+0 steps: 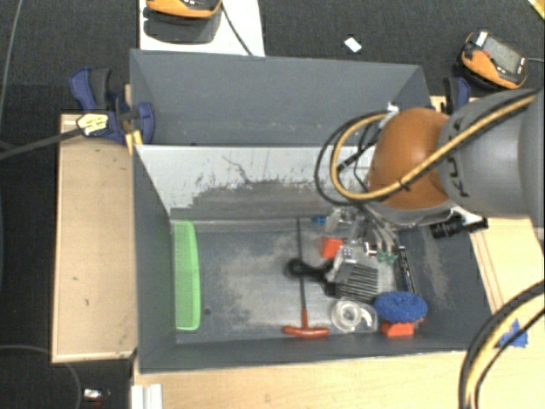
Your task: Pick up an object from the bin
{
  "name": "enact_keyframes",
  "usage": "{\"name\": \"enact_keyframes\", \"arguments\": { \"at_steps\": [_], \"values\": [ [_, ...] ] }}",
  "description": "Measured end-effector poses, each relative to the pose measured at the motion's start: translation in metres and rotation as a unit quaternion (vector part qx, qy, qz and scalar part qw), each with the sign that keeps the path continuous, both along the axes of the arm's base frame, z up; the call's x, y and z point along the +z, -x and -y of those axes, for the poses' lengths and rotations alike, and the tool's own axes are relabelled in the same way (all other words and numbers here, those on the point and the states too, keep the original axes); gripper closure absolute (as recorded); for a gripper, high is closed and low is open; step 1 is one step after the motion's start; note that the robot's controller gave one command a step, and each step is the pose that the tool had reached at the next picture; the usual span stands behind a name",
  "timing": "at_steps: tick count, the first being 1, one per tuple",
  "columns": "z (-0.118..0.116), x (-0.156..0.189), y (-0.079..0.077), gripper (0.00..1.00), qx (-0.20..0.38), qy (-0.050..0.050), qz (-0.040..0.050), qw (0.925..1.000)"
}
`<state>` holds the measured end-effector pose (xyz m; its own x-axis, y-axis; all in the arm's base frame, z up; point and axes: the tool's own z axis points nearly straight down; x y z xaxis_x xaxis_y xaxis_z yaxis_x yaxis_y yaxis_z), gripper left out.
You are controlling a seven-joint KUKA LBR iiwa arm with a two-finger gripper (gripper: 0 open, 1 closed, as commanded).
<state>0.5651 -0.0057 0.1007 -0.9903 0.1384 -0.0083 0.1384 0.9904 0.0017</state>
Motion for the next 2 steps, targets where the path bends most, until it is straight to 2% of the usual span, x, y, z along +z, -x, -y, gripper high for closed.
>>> {"name": "enact_keyframes", "arguments": {
  "at_steps": [1, 2],
  "values": [
    [-0.018, 0.018, 0.025, 0.0, -0.074, -0.001, -0.0002, 0.9972],
    [-0.085, -0.001, 0.041, 0.0, -0.118, -0.002, -0.0039, 0.993]
  ]
}}
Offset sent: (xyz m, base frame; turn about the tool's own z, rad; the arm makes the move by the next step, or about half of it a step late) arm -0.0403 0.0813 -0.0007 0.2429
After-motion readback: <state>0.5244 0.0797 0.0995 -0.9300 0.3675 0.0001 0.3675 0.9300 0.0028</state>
